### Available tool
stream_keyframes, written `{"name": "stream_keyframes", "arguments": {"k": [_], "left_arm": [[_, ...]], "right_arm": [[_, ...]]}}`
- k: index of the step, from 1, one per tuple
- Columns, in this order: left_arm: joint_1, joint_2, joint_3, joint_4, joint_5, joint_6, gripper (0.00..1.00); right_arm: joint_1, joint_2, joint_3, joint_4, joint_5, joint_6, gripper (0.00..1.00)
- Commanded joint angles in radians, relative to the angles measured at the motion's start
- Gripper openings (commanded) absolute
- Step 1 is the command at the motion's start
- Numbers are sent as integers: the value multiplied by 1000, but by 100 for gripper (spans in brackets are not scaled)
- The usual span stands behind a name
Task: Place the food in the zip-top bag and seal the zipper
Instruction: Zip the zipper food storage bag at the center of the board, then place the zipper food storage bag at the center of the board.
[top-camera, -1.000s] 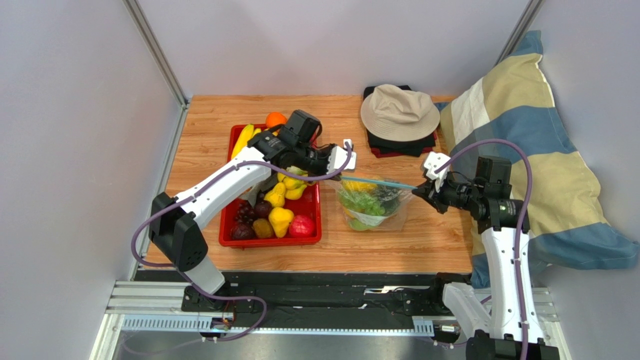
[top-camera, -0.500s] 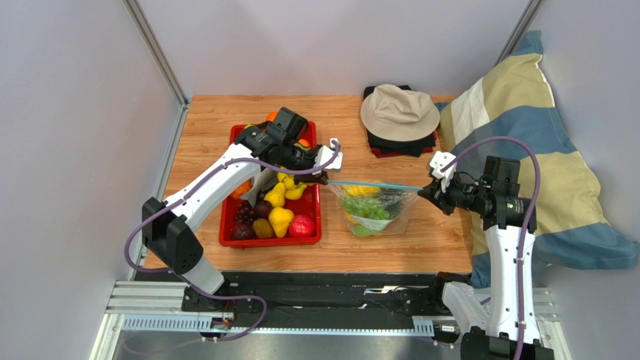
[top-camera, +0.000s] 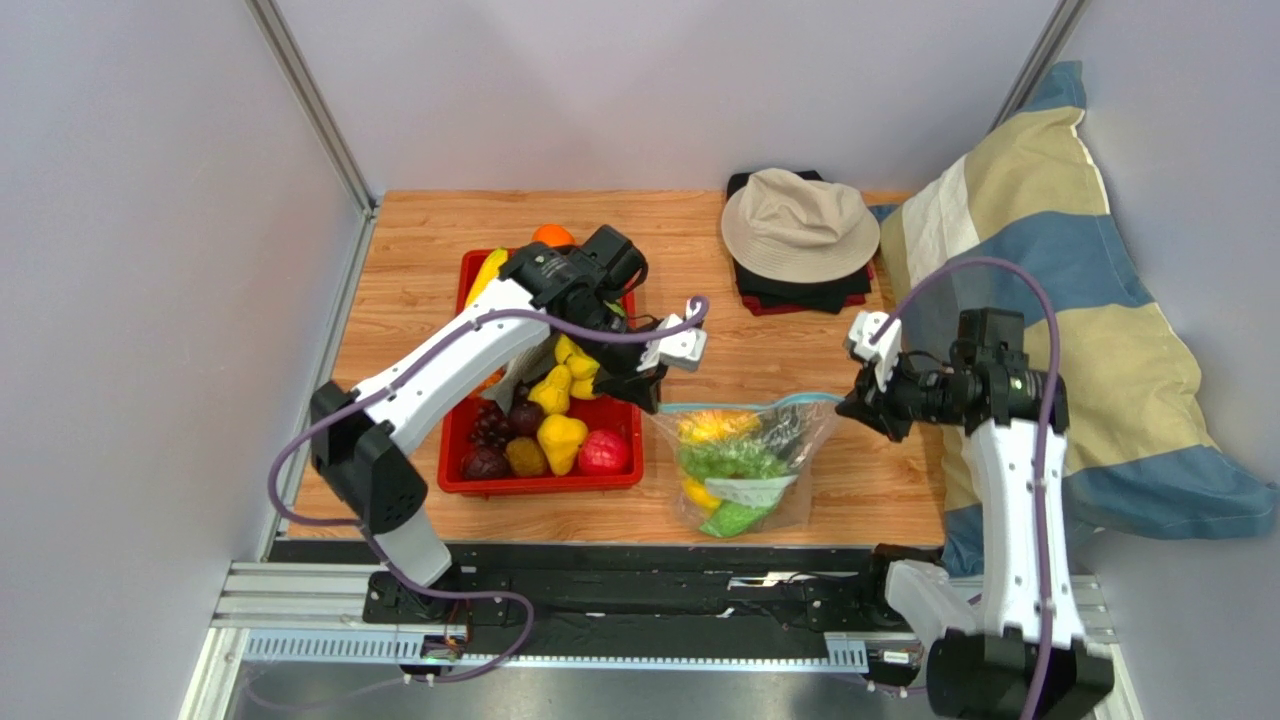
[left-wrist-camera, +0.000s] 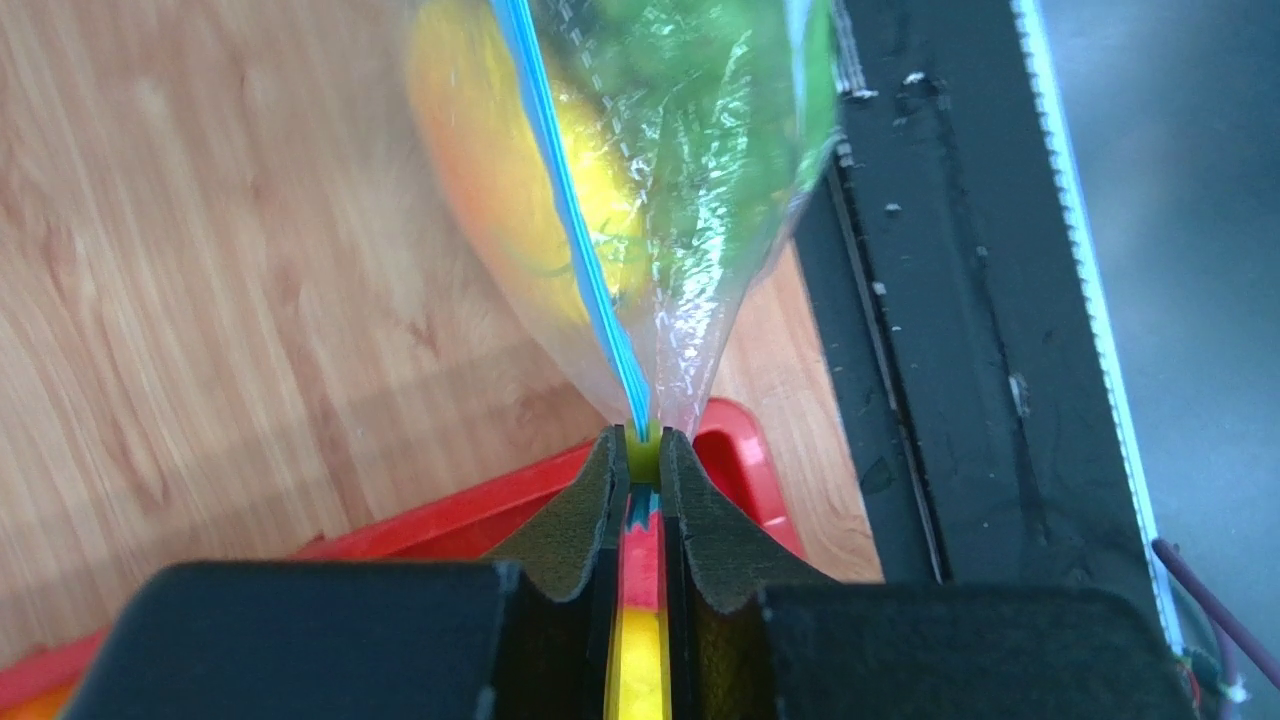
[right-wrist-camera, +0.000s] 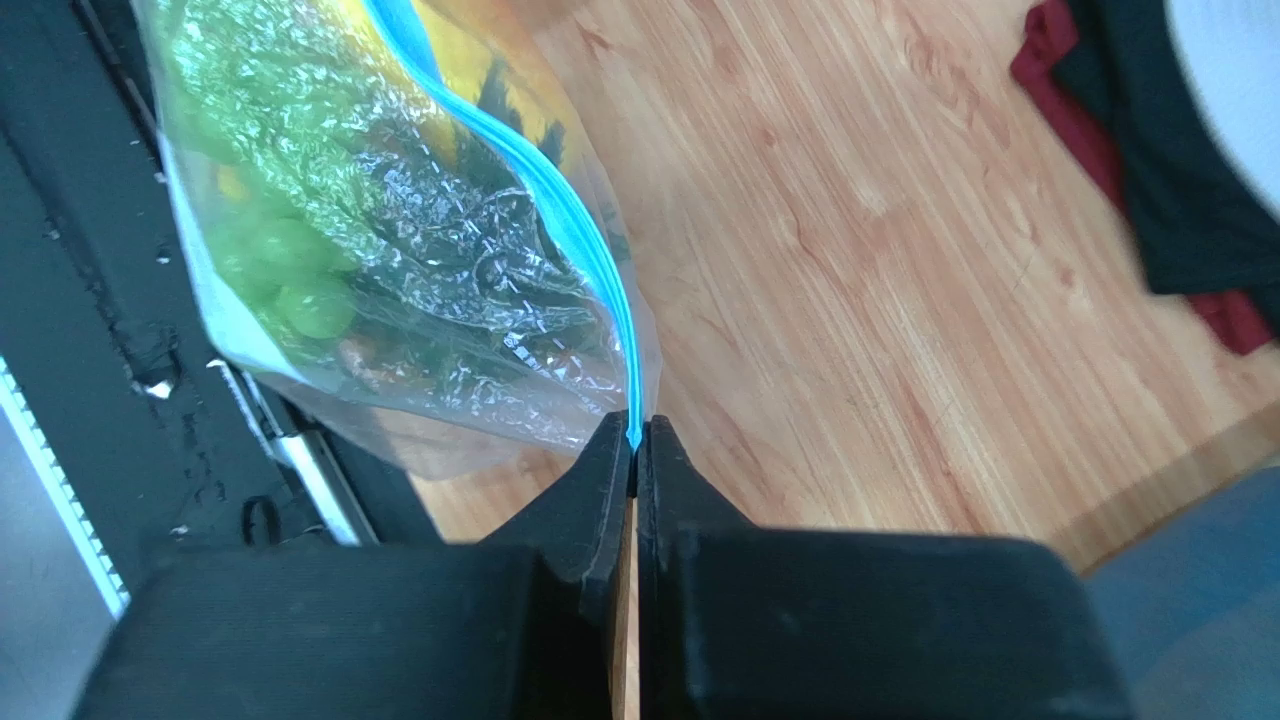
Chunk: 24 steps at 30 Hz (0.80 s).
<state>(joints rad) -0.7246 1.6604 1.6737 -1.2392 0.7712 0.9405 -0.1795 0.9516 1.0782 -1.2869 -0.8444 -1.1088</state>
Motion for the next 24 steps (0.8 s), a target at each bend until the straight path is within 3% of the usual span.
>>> {"name": "stream_keyframes", "arguments": {"k": [1,7,10,14,17,18,19,20,21,22,24], "left_arm": [[80,140,125,164,-91,-179,0],[136,381,403,219,-207,-304,3],[136,426,420,224,-210,-304,5],[136,392,367,248,-191,-344,13],[139,322,291,308,-188,-391,38],[146,288,279,323,-191,-405,51],[152,273,270,336,-191,-423,58],[159,260,273,352,-190,-466,77],[169,236,279,357,-184,-491,88],[189,227,308,357,-171,-512,90],[211,199,346,342,-165,-592,99]], "right_arm": [[2,205,44,236,16,104,0],[20,530,209,314,31,202,0],[21,634,274,345,47,254,1],[21,702,350,359,44,323,12],[21,705,380,348,24,382,31],[21,698,384,341,19,389,37],[21,687,382,333,21,398,49],[21,653,375,328,25,423,55],[20,633,367,328,27,437,62],[18,612,361,328,25,451,74],[18,546,351,333,16,504,82]]}}
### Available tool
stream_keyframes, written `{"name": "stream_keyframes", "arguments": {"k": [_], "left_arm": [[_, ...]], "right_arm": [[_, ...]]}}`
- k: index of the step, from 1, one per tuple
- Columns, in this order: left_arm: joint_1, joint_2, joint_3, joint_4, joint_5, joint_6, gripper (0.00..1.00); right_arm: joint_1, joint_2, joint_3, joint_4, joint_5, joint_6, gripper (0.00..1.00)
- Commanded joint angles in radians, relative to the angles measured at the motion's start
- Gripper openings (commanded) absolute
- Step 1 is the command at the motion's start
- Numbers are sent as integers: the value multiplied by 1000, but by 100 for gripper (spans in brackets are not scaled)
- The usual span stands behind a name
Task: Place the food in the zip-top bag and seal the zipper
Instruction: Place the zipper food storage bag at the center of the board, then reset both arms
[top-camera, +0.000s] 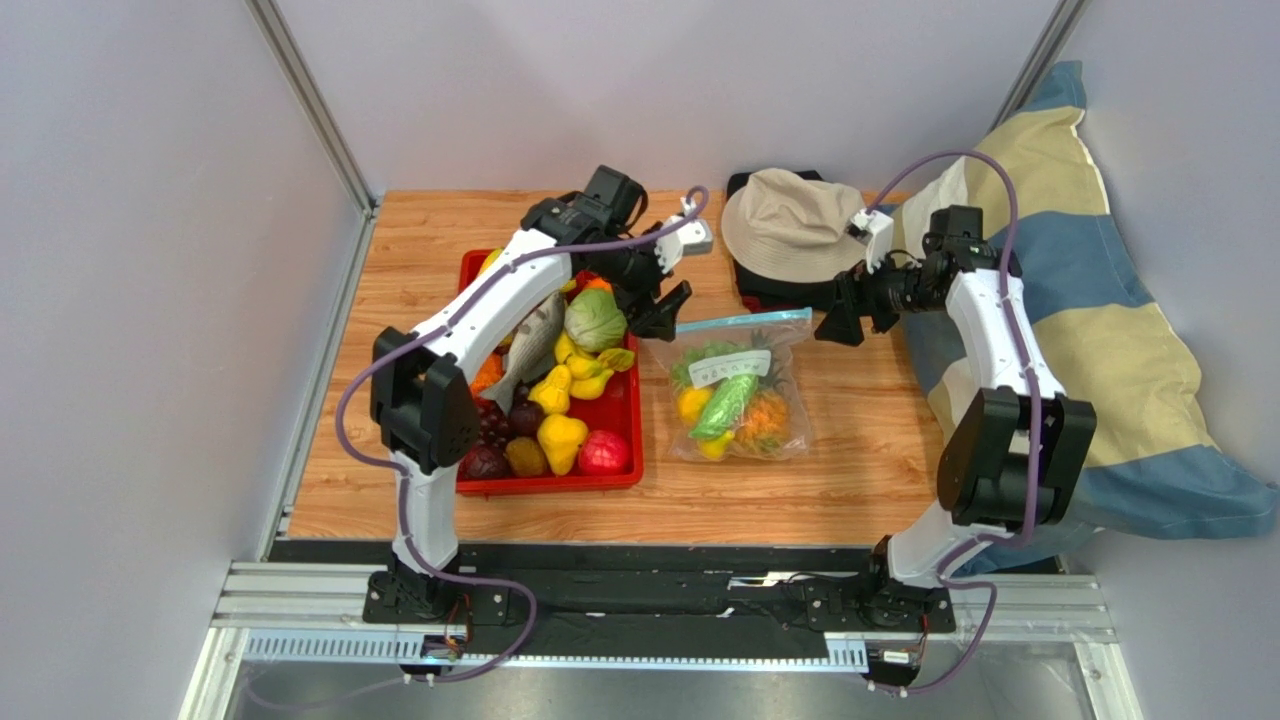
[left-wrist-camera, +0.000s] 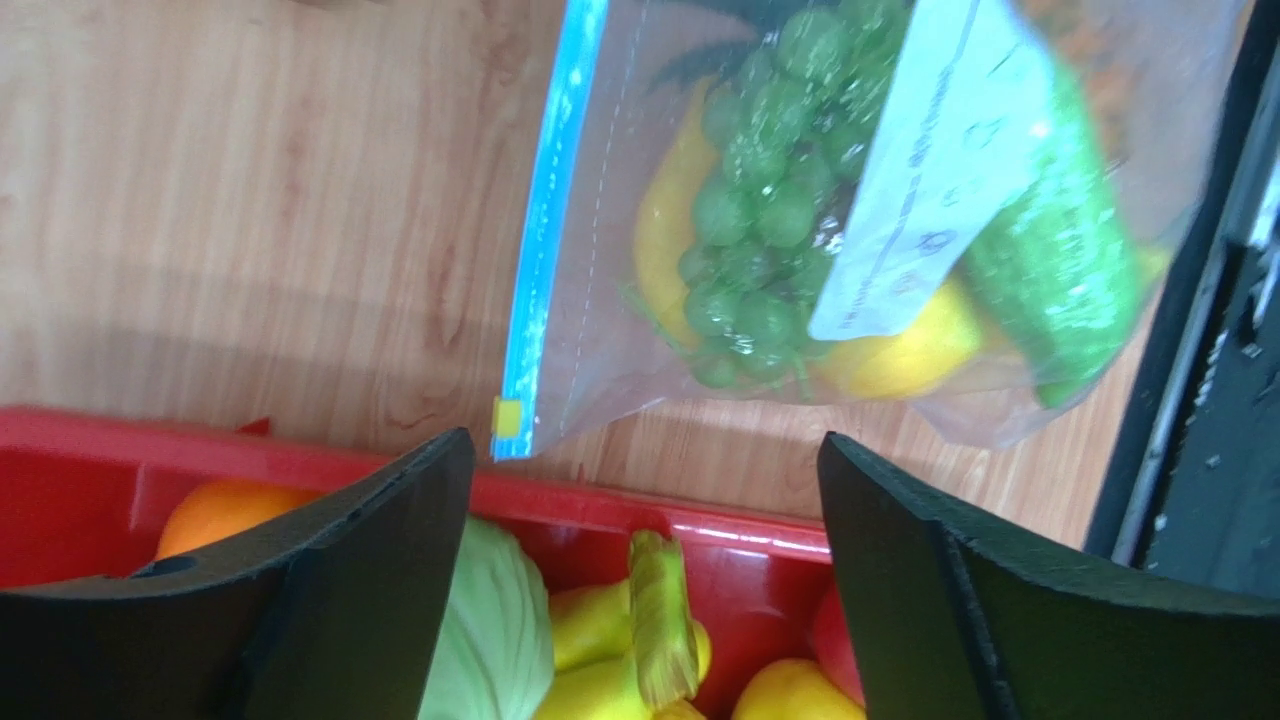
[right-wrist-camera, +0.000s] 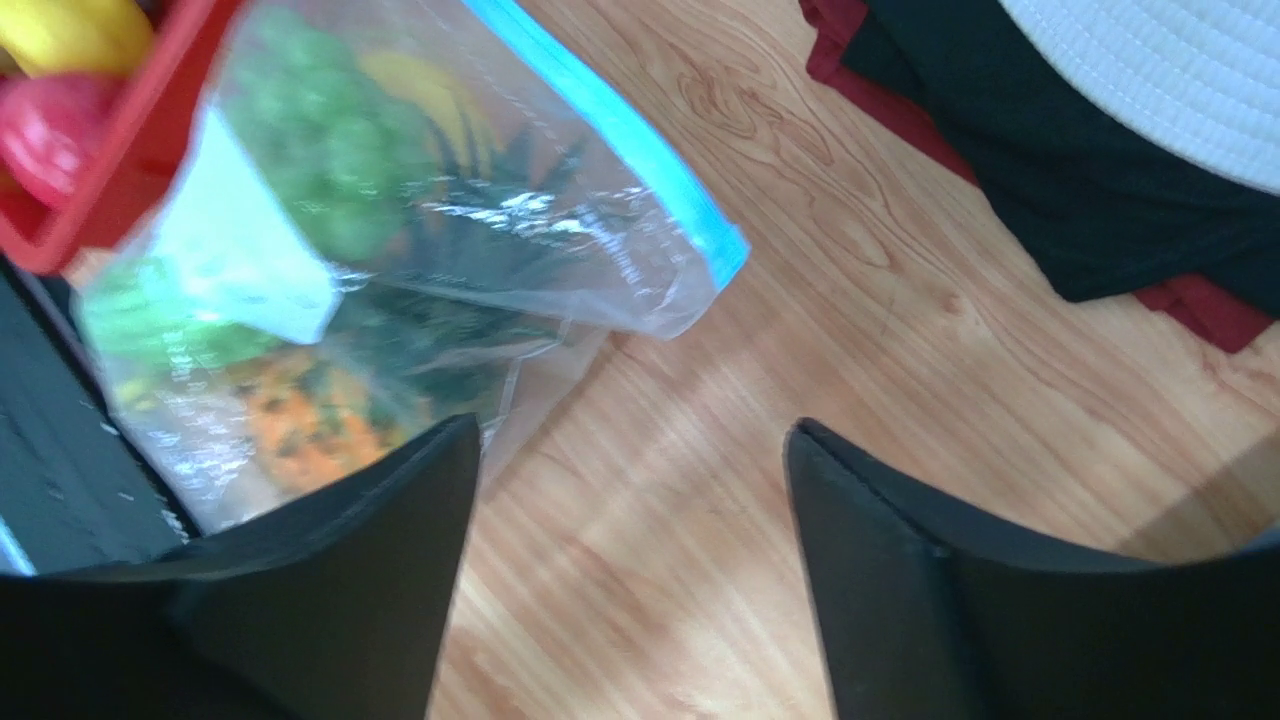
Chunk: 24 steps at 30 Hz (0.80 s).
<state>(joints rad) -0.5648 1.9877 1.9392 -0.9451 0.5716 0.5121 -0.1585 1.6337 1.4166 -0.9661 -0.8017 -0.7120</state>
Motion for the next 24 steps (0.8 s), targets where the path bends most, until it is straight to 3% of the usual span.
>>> {"name": "stream_keyframes", "arguments": {"k": [1,2,5,8,11,18,24], "left_arm": [[75,-135,122,45,37,-205,99],[88,-138,147,36,16,-309,99],[132,-136,268,-51,-68,-417,99],[192,-122,362,-180,-47,-380,99],[297,-228,242,-155,45,-407,99],[503,-438,-55,-104,37,-458,99],[559,-599,-235,-75,1,-458,99]], "right_arm": [[-3,-159,13,29,-30,133,88],[-3,-176,16,39,-33,164,91],[-3,-227,45,96,-30,322,100],[-3,-261,73,162,15,492,100],[-3,-267,90,165,45,586,100],[0,-322,-25,208,64,657,100],[1,-353,-48,214,76,648,100]]}}
